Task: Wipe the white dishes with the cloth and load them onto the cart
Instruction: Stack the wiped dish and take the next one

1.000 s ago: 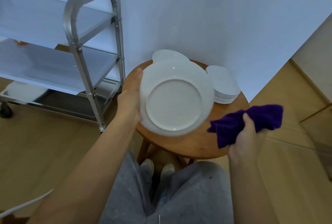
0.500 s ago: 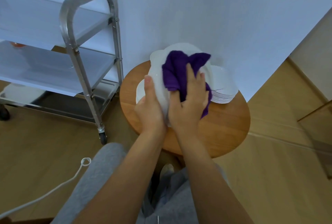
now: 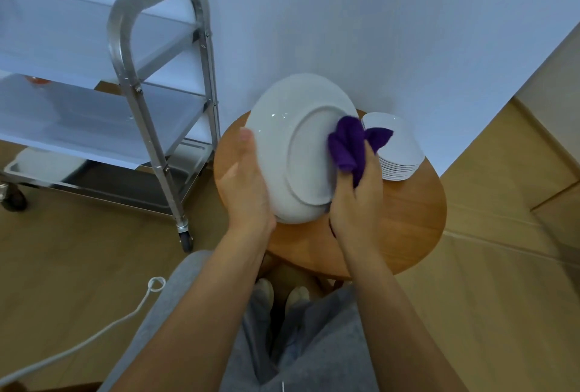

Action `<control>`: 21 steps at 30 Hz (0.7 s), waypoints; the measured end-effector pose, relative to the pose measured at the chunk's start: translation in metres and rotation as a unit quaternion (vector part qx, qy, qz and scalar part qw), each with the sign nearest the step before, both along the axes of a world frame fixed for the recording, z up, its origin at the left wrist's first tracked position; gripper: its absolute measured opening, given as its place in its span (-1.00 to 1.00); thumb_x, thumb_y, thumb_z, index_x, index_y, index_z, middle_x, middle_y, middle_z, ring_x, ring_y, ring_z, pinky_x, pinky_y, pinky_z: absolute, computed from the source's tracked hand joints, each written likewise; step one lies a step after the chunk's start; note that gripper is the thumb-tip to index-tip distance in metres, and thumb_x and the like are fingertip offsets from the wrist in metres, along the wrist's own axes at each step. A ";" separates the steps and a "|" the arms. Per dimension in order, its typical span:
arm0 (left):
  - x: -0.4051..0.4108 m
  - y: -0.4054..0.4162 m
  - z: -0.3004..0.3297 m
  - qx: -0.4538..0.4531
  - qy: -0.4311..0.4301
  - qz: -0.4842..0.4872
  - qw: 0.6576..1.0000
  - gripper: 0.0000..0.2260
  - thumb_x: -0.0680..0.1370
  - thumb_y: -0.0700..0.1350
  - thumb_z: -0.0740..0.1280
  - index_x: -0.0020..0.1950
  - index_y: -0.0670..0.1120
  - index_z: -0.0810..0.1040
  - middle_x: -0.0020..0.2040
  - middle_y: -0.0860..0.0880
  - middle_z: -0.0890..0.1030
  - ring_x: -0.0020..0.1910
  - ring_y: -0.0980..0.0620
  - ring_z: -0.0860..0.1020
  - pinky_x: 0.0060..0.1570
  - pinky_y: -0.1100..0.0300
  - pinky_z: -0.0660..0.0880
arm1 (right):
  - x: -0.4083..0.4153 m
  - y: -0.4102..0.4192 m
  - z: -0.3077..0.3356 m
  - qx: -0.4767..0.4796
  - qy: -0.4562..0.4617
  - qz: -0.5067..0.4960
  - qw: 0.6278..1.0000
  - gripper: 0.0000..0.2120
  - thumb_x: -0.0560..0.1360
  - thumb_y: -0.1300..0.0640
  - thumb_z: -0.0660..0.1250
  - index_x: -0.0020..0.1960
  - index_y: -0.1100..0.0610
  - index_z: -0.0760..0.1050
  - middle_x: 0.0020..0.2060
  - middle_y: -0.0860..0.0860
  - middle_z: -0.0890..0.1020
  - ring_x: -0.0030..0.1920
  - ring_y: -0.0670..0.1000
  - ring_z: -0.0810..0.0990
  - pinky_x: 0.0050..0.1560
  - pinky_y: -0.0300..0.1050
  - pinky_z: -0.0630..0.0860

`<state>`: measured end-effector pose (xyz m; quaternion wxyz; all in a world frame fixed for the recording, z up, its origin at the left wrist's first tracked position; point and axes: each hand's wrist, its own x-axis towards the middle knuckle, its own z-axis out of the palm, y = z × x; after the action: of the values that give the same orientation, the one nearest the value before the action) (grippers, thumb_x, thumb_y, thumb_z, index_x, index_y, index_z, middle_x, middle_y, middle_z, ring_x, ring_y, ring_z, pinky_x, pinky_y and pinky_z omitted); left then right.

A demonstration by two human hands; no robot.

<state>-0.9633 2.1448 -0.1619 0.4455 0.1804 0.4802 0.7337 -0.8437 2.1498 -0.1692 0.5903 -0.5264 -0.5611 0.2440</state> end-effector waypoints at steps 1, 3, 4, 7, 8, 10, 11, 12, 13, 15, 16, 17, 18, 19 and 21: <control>0.002 -0.002 0.003 0.011 0.052 0.000 0.999 -0.57 0.39 0.30 0.27 -0.29 -0.07 0.50 -0.30 -0.03 0.60 -0.27 0.00 0.58 -0.27 0.18 0.50 | -0.003 0.003 0.010 -0.026 0.079 -0.007 0.997 -0.67 0.60 0.09 0.19 0.36 -0.02 0.35 0.27 -0.05 0.49 0.28 -0.07 0.43 0.31 0.06 0.38; 0.005 -0.005 0.010 0.064 0.166 -0.006 0.984 -0.49 0.33 0.35 0.27 -0.38 -0.12 0.42 -0.38 -0.06 0.51 -0.33 -0.03 0.52 -0.30 0.12 0.44 | -0.004 0.008 0.024 -0.099 0.200 -0.015 0.975 -0.68 0.60 0.05 0.18 0.34 -0.04 0.37 0.21 -0.08 0.53 0.22 -0.08 0.49 0.28 0.06 0.42; 0.004 -0.004 0.012 0.092 0.215 -0.007 0.972 -0.45 0.34 0.35 0.30 -0.38 -0.16 0.44 -0.39 -0.06 0.51 -0.36 -0.01 0.51 -0.35 0.14 0.43 | -0.003 0.009 0.028 -0.133 0.270 0.001 0.954 -0.69 0.59 0.06 0.18 0.34 -0.03 0.38 0.19 -0.07 0.56 0.20 -0.05 0.51 0.26 0.06 0.44; -0.001 0.004 0.014 0.153 0.367 -0.003 0.917 -0.52 0.33 0.26 0.30 -0.45 -0.16 0.39 -0.49 -0.02 0.41 -0.47 0.09 0.43 -0.49 0.20 0.35 | 0.005 0.008 0.035 -0.169 0.497 0.132 0.841 -0.69 0.58 -0.01 0.17 0.27 0.05 0.48 0.12 0.05 0.63 0.11 0.07 0.61 0.07 0.04 0.56; -0.002 0.007 0.014 0.174 0.425 -0.005 0.888 -0.56 0.34 0.24 0.31 -0.49 -0.09 0.34 -0.52 0.02 0.36 -0.49 0.09 0.40 -0.52 0.18 0.33 | 0.009 0.007 0.038 -0.171 0.536 0.175 0.808 -0.62 0.57 -0.11 0.15 0.24 0.07 0.50 0.07 0.08 0.65 0.07 0.09 0.64 -0.03 0.02 0.59; -0.005 0.012 0.011 0.225 0.544 0.012 0.808 -0.59 0.35 0.19 0.34 -0.49 -0.01 0.26 -0.53 0.10 0.29 -0.54 0.12 0.35 -0.57 0.16 0.29 | 0.017 0.007 0.040 -0.178 0.549 0.214 0.788 -0.43 0.50 -0.30 0.12 0.27 0.10 0.47 0.05 0.11 0.66 0.03 0.13 0.65 -0.14 0.04 0.60; -0.006 0.015 0.008 0.251 0.596 0.029 0.762 -0.58 0.35 0.17 0.36 -0.50 -0.04 0.27 -0.53 0.08 0.29 -0.55 0.15 0.34 -0.59 0.18 0.26 | 0.020 0.008 0.039 -0.186 0.542 0.216 0.791 -0.36 0.45 -0.35 0.13 0.28 0.11 0.46 0.05 0.12 0.66 0.04 0.14 0.65 -0.14 0.06 0.60; -0.008 0.019 0.006 0.275 0.638 0.045 0.718 -0.56 0.34 0.17 0.37 -0.51 -0.10 0.30 -0.54 0.02 0.32 -0.57 0.09 0.35 -0.60 0.22 0.26 | 0.022 0.010 0.038 -0.199 0.533 0.213 0.795 -0.33 0.42 -0.37 0.14 0.27 0.11 0.46 0.05 0.12 0.66 0.04 0.15 0.65 -0.13 0.08 0.61; -0.008 0.022 0.003 0.294 0.670 0.058 0.679 -0.51 0.32 0.20 0.39 -0.52 -0.16 0.32 -0.57 -0.04 0.34 -0.59 0.02 0.35 -0.59 0.24 0.26 | 0.023 0.012 0.035 -0.218 0.522 0.202 0.800 -0.35 0.40 -0.37 0.17 0.24 0.10 0.48 0.03 0.11 0.67 0.02 0.14 0.65 -0.13 0.10 0.61; -0.008 0.027 -0.002 0.316 0.711 0.068 0.625 -0.46 0.25 0.23 0.45 -0.53 -0.19 0.35 -0.58 -0.10 0.39 -0.61 -0.01 0.36 -0.58 0.28 0.25 | 0.025 0.018 0.029 -0.257 0.494 0.163 0.815 -0.48 0.39 -0.28 0.29 0.14 0.10 0.53 -0.06 0.09 0.70 -0.07 0.12 0.68 -0.17 0.08 0.63; -0.007 0.029 -0.005 0.323 0.721 0.064 0.610 -0.48 0.24 0.21 0.47 -0.52 -0.19 0.36 -0.57 -0.10 0.42 -0.60 -0.01 0.37 -0.56 0.30 0.25 | 0.026 0.020 0.026 -0.277 0.479 0.143 0.821 -0.57 0.40 -0.19 0.35 0.09 0.10 0.54 -0.11 0.09 0.70 -0.13 0.10 0.69 -0.21 0.05 0.63; -0.006 0.030 -0.008 0.329 0.727 0.056 0.600 -0.51 0.24 0.19 0.48 -0.51 -0.19 0.39 -0.55 -0.09 0.44 -0.59 0.00 0.39 -0.54 0.32 0.23 | 0.027 0.023 0.023 -0.299 0.465 0.129 0.823 -0.65 0.41 -0.10 0.38 0.06 0.11 0.54 -0.16 0.09 0.71 -0.19 0.09 0.70 -0.26 0.02 0.63; -0.006 0.032 -0.011 0.334 0.731 0.046 0.593 -0.54 0.26 0.16 0.48 -0.49 -0.19 0.42 -0.53 -0.09 0.47 -0.57 0.00 0.41 -0.51 0.33 0.22 | 0.028 0.027 0.021 -0.323 0.455 0.118 0.821 -0.72 0.42 -0.02 0.38 0.04 0.13 0.54 -0.20 0.08 0.71 -0.24 0.07 0.70 -0.31 -0.01 0.62; -0.006 0.035 -0.014 0.338 0.737 0.031 0.584 -0.57 0.30 0.14 0.48 -0.46 -0.19 0.46 -0.50 -0.10 0.50 -0.54 -0.01 0.43 -0.50 0.33 0.25 | 0.029 0.031 0.018 -0.347 0.441 0.107 0.821 -0.75 0.42 0.03 0.36 0.04 0.13 0.53 -0.23 0.08 0.71 -0.27 0.07 0.69 -0.34 -0.05 0.60; -0.008 0.041 -0.023 0.336 0.764 -0.012 0.551 -0.67 0.37 0.08 0.46 -0.34 -0.20 0.58 -0.41 -0.11 0.58 -0.45 -0.05 0.52 -0.49 0.29 0.38 | 0.031 0.041 0.010 -0.387 0.393 0.073 0.831 -0.72 0.40 0.07 0.35 0.09 0.12 0.50 -0.17 0.09 0.70 -0.21 0.09 0.68 -0.34 -0.08 0.59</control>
<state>-0.9715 2.1854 -0.1846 -0.1728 0.8151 0.3567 0.4226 -0.8122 2.1903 -0.1588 0.4899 -0.5287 -0.1780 0.6699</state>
